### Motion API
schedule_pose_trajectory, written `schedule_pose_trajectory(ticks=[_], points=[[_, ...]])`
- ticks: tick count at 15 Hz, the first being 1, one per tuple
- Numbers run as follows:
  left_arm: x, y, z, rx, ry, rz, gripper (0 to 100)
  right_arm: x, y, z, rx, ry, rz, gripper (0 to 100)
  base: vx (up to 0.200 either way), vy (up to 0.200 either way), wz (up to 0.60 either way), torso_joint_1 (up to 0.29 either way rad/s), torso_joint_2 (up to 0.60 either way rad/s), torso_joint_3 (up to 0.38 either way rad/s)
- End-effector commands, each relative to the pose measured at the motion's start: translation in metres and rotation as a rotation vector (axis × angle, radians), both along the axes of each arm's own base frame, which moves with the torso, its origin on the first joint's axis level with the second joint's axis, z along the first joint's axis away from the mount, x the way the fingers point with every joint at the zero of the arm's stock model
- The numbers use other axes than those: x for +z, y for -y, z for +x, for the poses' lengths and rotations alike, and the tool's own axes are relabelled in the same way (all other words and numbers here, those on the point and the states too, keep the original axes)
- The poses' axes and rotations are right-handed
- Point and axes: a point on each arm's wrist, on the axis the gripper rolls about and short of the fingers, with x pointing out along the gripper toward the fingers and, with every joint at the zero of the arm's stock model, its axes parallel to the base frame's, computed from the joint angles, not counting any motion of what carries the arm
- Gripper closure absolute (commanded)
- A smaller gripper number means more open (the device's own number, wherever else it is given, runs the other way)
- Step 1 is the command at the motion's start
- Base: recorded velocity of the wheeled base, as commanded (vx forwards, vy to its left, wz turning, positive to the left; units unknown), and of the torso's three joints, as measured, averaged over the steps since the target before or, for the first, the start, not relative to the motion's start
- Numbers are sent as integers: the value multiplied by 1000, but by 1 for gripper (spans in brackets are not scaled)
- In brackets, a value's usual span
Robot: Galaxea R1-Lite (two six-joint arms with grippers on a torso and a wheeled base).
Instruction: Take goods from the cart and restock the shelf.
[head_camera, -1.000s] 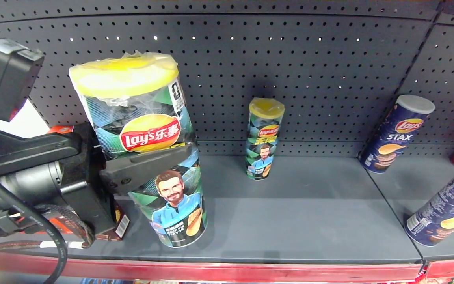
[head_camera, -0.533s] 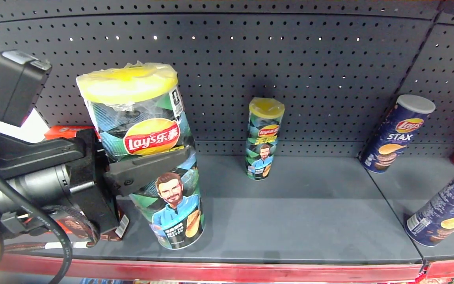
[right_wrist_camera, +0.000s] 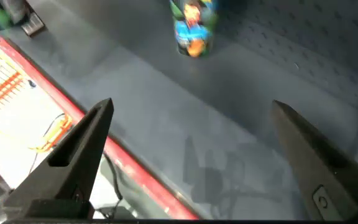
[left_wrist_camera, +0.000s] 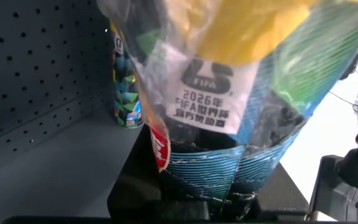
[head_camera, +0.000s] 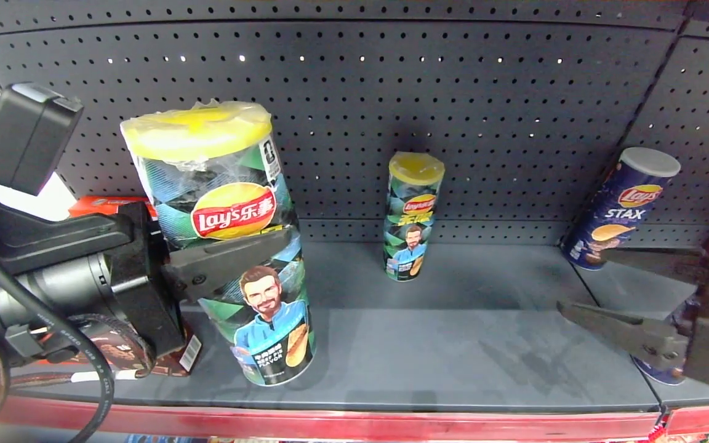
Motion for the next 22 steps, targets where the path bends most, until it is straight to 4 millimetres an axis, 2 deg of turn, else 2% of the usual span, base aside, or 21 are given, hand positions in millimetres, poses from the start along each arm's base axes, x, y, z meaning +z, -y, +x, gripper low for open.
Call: schedule_pose_trajectory(ticks=[1,2,3,5,6,11,14,16,22], points=[[-2,0,1,2,-8,4,100,-3,-31,51,-9,-11,-8,0,0,0,0,0,0,0],[-3,0,1,2,-9,5,100,-3,-33,57,-17,-2,-3,0,0,0,0,0,0,0],[-1,0,1,2,-4,2,100,-4,-46,85,-77,46,15,0,0,0,0,0,0,0],[1,1,3,3,-2,-2,100,-7,-58,105,-60,32,45,0,0,0,0,0,0,0],[1,1,2,1,-3,0,100,-11,-61,111,9,18,52,0,0,0,0,0,0,0],[0,1,4,5,-9,2,100,-5,-57,151,197,75,87,0,0,0,0,0,0,0],[-2,3,7,1,-20,8,100,-14,-34,173,419,135,76,0,0,0,0,0,0,0],[-3,4,9,1,-24,10,100,-22,-34,186,503,172,94,0,0,0,0,0,0,0],[-2,4,8,-1,-32,-4,100,-38,-42,222,545,200,101,0,0,0,0,0,0,0]])
